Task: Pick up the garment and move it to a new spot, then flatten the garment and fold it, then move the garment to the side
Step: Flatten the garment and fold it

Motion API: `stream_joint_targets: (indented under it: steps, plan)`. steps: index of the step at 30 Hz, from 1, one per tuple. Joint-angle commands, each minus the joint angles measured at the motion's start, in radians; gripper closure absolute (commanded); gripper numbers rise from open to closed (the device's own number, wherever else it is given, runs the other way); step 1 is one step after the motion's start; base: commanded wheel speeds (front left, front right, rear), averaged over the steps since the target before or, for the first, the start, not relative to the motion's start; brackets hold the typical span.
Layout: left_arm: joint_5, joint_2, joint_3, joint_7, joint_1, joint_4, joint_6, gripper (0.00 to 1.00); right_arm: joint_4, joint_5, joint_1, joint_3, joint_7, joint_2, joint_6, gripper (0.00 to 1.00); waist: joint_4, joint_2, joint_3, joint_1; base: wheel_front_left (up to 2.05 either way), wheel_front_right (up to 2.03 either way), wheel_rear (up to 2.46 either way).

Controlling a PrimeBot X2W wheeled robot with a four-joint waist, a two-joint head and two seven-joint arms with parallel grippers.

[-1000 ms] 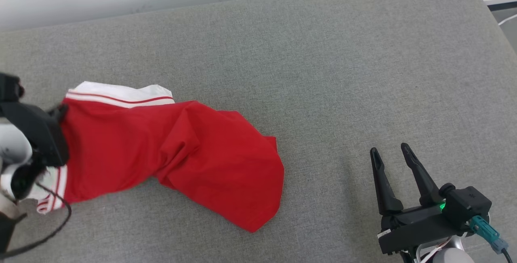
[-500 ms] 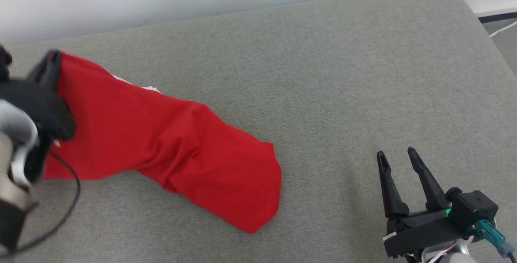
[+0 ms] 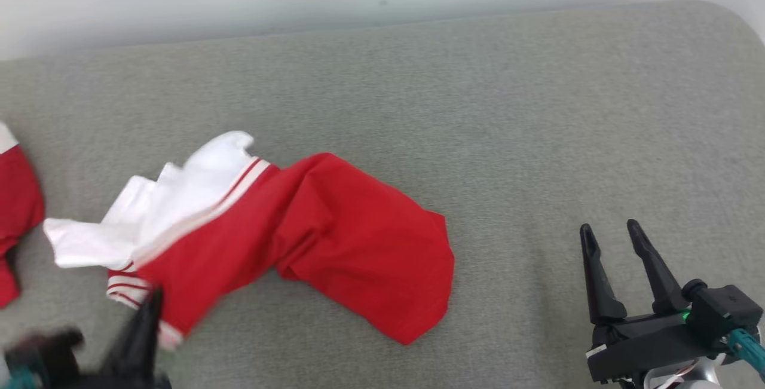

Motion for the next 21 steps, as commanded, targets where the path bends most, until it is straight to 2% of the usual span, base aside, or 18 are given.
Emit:
stream_joint_targets:
  steps: [1, 7, 13, 20, 21]
  plan:
    - [0.008, 0.004, -0.006, -0.014, 0.044, 0.000, 0.002, 1.00, -0.006, -0.008, 0.013, 0.000, 0.006, -0.008, 0.000, 0.00, 0.026, 0.0000, -0.006, 0.0002, 0.00, 0.00, 0.00]
    - [-0.016, -0.041, -0.036, -0.053, 0.153, 0.070, 0.003, 1.00, -0.024, -0.005, 0.013, 0.003, 0.025, -0.021, 0.000, 0.00, 0.051, 0.0000, -0.009, 0.0002, 0.00, 0.00, 0.00]
    - [-0.019, -0.070, -0.025, -0.096, 0.153, 0.167, 0.008, 1.00, -0.027, -0.001, 0.016, -0.004, 0.031, -0.020, 0.000, 0.00, 0.056, 0.0000, -0.015, 0.0002, 0.00, 0.00, 0.00]
    - [-0.001, -0.107, 0.032, -0.141, 0.129, 0.248, 0.074, 0.99, -0.019, -0.003, 0.039, -0.048, 0.021, 0.016, 0.000, 0.00, 0.034, 0.0000, -0.043, 0.0002, 0.00, 0.00, 0.00]
    - [0.002, -0.113, 0.040, -0.143, 0.125, 0.250, 0.082, 0.71, -0.017, -0.005, 0.040, -0.054, 0.019, 0.019, 0.000, 0.00, 0.029, 0.0000, -0.047, 0.0002, 0.00, 0.00, 0.00]
